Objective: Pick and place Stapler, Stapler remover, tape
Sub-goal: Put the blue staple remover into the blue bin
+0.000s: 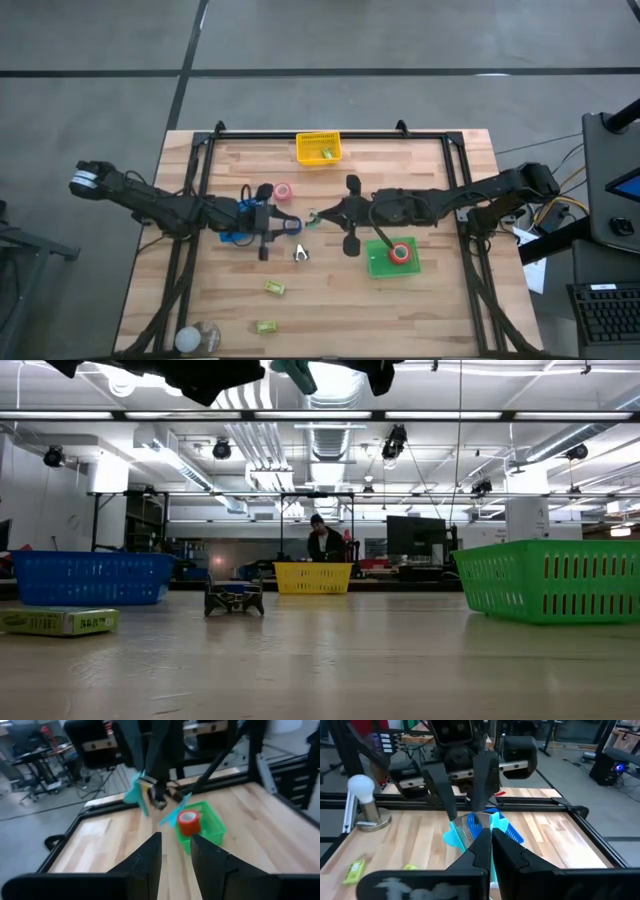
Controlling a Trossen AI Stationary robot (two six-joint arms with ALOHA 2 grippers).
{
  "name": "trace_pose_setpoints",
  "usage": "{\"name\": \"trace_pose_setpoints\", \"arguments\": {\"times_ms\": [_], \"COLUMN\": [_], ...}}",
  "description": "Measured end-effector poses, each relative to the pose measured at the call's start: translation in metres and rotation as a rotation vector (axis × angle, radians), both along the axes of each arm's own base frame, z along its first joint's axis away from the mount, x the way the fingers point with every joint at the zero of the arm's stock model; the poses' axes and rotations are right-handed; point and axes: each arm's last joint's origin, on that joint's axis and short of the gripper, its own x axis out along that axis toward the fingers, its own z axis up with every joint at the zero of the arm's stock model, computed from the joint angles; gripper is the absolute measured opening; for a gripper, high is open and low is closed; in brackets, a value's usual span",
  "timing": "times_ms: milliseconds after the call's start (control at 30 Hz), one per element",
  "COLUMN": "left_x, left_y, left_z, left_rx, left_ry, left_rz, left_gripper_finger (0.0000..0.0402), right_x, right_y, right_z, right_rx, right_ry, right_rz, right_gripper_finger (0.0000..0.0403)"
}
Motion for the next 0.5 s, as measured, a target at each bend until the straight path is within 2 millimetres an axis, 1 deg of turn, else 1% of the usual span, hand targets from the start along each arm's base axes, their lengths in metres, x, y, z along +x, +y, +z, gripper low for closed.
{"name": "trace_pose_setpoints", "arguments": {"times_ms": [67,200,500], "left_x": [0.001,0.003,0.01], "left_y": [-0.001,-0.002,-0.004], "left_z": [0.0,0.002,-0.004], "left_rx": [-0.01,-0.035,-0.023], "left_ry": [-0.002,-0.035,-0.029], "left_rz": [-0.033,-0.038,-0.044], "left_gripper_finger": [0.0106,0.0106,0.0106], "right_x": [0.0,0.001,0.01], "right_y": [0.0,0.0,0.002], "right_z": [0.0,0.0,-0.011], "right_rx": [0.001,0.006,0.003], "right_ry": [-0.002,-0.012,0.003], "right_rz": [0.0,-0.001,0.0], "right_gripper_finger": [0.0008,0.0008,0.0008]}}
